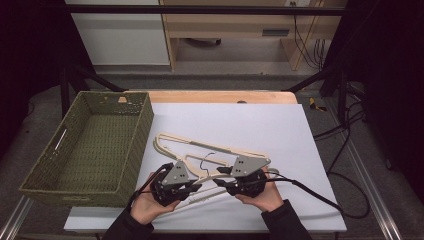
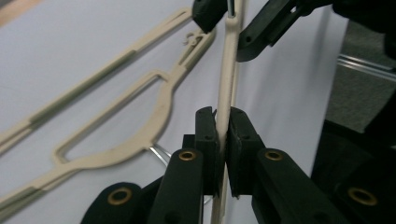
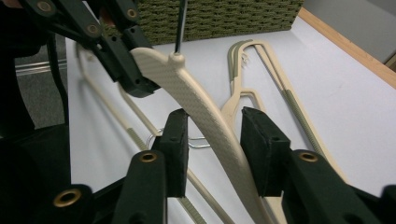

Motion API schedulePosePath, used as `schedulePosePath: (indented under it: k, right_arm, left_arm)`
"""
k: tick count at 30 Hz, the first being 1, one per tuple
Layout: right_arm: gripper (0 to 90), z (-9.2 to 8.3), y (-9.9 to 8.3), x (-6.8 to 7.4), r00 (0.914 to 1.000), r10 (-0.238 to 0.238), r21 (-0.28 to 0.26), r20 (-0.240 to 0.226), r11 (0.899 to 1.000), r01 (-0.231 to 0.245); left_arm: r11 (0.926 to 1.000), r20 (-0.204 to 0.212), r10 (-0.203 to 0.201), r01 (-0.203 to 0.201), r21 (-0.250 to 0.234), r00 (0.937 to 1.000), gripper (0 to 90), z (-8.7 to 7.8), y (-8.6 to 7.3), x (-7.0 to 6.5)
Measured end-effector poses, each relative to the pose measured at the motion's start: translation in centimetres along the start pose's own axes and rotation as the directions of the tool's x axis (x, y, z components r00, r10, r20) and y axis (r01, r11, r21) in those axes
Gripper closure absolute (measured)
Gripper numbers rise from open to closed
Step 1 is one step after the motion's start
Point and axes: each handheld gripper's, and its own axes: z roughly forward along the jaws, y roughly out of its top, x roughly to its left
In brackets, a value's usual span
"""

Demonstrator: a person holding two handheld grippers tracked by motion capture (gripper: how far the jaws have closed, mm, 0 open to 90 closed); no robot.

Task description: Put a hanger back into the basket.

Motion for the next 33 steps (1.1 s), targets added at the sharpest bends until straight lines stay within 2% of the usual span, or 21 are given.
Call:
schedulePosePath:
  k: [4, 6, 8, 11, 15, 18, 22, 23, 25, 28, 33]
  right_arm:
    - [57.4, -0.1, -0.1, -0.1, 0.9999, -0.007, -0.011, 0.013, 1.000, 0.007]
    - [55.2, -0.2, -0.2, -0.1, 0.9999, 0.002, -0.025, 0.014, 1.000, -0.002]
    - [49.3, -0.5, -0.2, -0.3, 0.9996, 0.022, -0.044, 0.016, 0.999, -0.021]
    - [39.0, -1.2, -0.3, -0.4, 0.9973, 0.039, -0.076, 0.062, 0.996, -0.034]
    - [28.0, -2.5, -0.5, -0.9, 0.9906, 0.086, -0.150, 0.106, 0.986, -0.069]
    - [22.5, -3.6, -0.6, -1.3, 0.9799, 0.135, -0.184, 0.147, 0.977, -0.107]
    - [20.2, -5.0, -1.3, -1.9, 0.9597, 0.210, -0.228, 0.186, 0.959, -0.166]
    - [19.5, -5.5, -1.6, -2.1, 0.9510, 0.240, -0.246, 0.195, 0.951, -0.190]
    - [17.7, -6.0, -1.9, -2.2, 0.9428, 0.266, -0.262, 0.200, 0.942, -0.210]
    - [14.8, -6.8, -2.5, -2.2, 0.9275, 0.296, -0.270, 0.229, 0.935, -0.231]
    - [11.8, -8.3, -4.1, -2.4, 0.9054, 0.334, -0.272, 0.263, 0.926, -0.262]
  left_arm:
    - [0.9999, 0.015, -0.007, 0.008, -0.014, 0.9999, 85.9, -0.1, 0.1, -0.3]
    - [0.9988, 0.023, -0.029, 0.030, -0.039, 0.9993, 86.1, -0.4, 0.2, -0.4]
    - [0.9977, 0.010, -0.033, 0.034, -0.059, 0.9994, 86.1, -0.8, 0.3, -0.4]
    - [0.9951, -0.015, -0.051, 0.050, -0.085, 0.9986, 86.1, -1.3, 0.3, -0.3]
    - [0.9915, -0.056, -0.079, 0.073, -0.108, 0.9953, 86.1, -2.0, 0.3, 0.1]
    - [0.9871, -0.092, -0.104, 0.092, -0.131, 0.9903, 86.1, -2.5, 0.2, 0.5]
    - [0.9796, -0.102, -0.133, 0.115, -0.165, 0.9858, 86.1, -3.7, 0.5, 0.7]
    - [0.9795, -0.105, -0.130, 0.112, -0.168, 0.9859, 86.1, -4.0, 0.7, 0.7]
    - [0.9753, -0.114, -0.129, 0.106, -0.194, 0.9851, 86.1, -4.9, 1.1, 0.7]
    - [0.9711, -0.125, -0.127, 0.097, -0.218, 0.9840, 86.1, -6.4, 1.7, 0.9]
    - [0.9721, -0.152, -0.104, 0.068, -0.224, 0.9829, 86.1, -9.0, 3.0, 1.6]
